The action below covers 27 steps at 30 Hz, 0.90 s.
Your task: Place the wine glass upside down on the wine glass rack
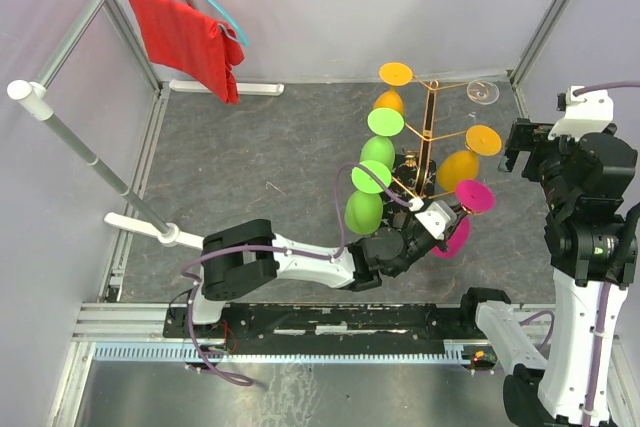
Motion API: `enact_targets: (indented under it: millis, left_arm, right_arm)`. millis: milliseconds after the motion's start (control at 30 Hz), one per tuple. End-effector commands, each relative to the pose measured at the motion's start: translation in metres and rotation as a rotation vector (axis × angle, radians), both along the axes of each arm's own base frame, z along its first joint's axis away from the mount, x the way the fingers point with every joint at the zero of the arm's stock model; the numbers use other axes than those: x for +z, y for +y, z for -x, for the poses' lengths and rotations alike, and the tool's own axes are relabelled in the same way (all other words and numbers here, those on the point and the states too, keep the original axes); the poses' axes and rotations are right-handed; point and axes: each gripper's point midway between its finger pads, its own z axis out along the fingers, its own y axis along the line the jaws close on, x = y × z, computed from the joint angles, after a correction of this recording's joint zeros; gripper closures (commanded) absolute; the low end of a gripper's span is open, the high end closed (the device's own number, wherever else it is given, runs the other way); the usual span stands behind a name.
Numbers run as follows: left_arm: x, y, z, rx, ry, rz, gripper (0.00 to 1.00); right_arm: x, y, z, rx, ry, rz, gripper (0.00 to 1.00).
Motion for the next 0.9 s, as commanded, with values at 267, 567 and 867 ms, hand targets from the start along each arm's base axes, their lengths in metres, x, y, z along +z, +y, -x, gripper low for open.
enact_targets:
  millis: [267, 567, 867]
  left_arm:
    - [0.021, -0.008, 0.045, -0.231, -0.057, 0.101, 0.96]
    - [0.021, 0.025, 0.042, -0.160, -0.050, 0.124, 0.90]
    - [0.018, 0.054, 0.025, -0.037, -0.046, 0.120, 0.43]
  right_arm:
    - [0.004, -0.001, -0.001, -0.001, -0.023, 0.010, 0.00]
    - [0.001, -0.002, -0.004, -0.003, -0.014, 0.010, 0.00]
    - [-0.002, -0.001, -0.008, 0.003, -0.007, 0.001, 0.00]
